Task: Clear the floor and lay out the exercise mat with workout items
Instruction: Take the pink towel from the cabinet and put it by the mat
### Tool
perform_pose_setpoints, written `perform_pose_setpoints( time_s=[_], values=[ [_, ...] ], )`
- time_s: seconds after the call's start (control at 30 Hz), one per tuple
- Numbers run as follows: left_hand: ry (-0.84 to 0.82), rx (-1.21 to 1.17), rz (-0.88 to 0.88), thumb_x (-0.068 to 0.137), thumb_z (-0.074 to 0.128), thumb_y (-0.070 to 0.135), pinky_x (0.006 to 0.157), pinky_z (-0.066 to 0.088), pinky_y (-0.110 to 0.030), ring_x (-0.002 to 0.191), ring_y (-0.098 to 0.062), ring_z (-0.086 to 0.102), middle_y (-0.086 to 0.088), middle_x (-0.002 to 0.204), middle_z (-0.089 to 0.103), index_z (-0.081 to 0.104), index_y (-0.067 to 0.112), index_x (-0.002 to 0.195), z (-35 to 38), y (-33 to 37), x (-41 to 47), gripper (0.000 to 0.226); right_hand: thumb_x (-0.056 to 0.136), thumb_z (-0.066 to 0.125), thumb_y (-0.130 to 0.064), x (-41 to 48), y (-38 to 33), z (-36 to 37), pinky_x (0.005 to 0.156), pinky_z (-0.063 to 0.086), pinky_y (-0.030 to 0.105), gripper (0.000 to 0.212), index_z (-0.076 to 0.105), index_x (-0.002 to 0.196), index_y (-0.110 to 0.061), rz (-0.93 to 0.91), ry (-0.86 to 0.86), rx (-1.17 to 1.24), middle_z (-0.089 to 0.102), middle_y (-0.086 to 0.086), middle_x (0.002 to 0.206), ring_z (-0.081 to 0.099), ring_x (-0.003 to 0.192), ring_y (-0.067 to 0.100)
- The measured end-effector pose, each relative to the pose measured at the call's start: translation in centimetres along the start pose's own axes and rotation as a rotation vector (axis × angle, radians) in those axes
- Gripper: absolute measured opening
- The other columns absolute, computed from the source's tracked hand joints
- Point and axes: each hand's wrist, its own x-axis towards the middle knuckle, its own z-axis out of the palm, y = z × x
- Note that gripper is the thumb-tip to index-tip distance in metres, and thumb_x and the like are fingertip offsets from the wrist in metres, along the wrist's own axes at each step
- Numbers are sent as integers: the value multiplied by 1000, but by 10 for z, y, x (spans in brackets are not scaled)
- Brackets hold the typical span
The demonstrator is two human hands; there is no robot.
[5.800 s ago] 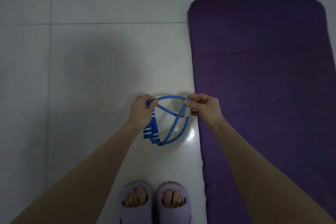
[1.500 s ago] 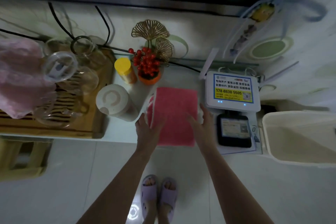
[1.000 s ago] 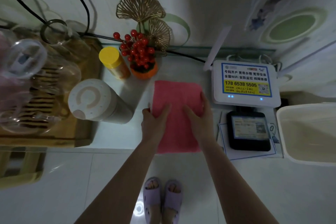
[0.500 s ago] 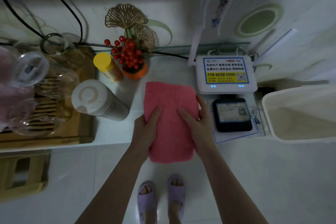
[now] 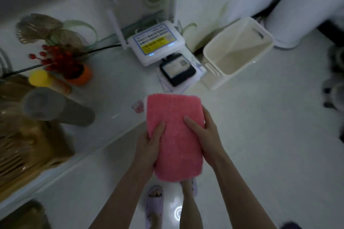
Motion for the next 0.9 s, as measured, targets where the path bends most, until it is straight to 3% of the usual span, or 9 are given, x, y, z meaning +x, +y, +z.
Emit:
perform_pose_setpoints(
  time_s=[0.13, 0.27, 0.4, 0.5, 0.77, 0.9],
  values=[
    [-181, 89, -5, 60, 63, 64, 54, 53, -18, 73, -4, 70, 16, 77, 74, 73, 47, 74, 28, -26, -24, 24, 73, 78, -32, -46, 20, -41, 79, 57, 30, 56, 55, 124, -38, -35, 180, 84, 67, -12, 112, 66, 101, 12],
    [-345, 184, -37, 62, 63, 59, 51, 50, -11, 68, -1, 69, 15, 74, 73, 71, 23, 77, 64, -56, -54, 40, 74, 77, -28, -97, 42, -90, 76, 58, 32, 55, 55, 124, -36, -7, 333, 180, 70, -10, 108, 69, 96, 16],
    [-542, 304, -107, 64, 63, 61, 58, 55, -20, 82, -12, 72, 7, 89, 75, 67, 22, 94, 109, -106, -90, 50, 69, 76, -31, -158, 76, -149, 69, 57, 25, 52, 56, 116, -40, -16, 509, 275, 70, -16, 103, 70, 92, 11],
    [-631, 379, -145, 66, 62, 59, 63, 56, -26, 85, -15, 71, 4, 93, 75, 67, 23, 99, 135, -145, -118, 49, 70, 76, -31, -200, 104, -183, 69, 56, 24, 57, 54, 122, -37, -3, 617, 329, 70, -11, 105, 69, 92, 11],
    [-783, 515, -232, 72, 60, 56, 60, 56, -23, 85, -14, 71, 5, 95, 74, 66, 25, 105, 187, -253, -200, 46, 67, 78, -34, -309, 186, -265, 66, 55, 20, 71, 50, 132, -32, 31, 815, 424, 66, -8, 111, 69, 89, 7],
    [-767, 549, -244, 72, 61, 54, 61, 56, -26, 83, -14, 71, 5, 91, 74, 67, 26, 99, 208, -320, -244, 39, 66, 79, -36, -361, 237, -309, 66, 55, 20, 71, 51, 130, -33, 46, 851, 439, 66, -7, 112, 69, 91, 8]
  ],
)
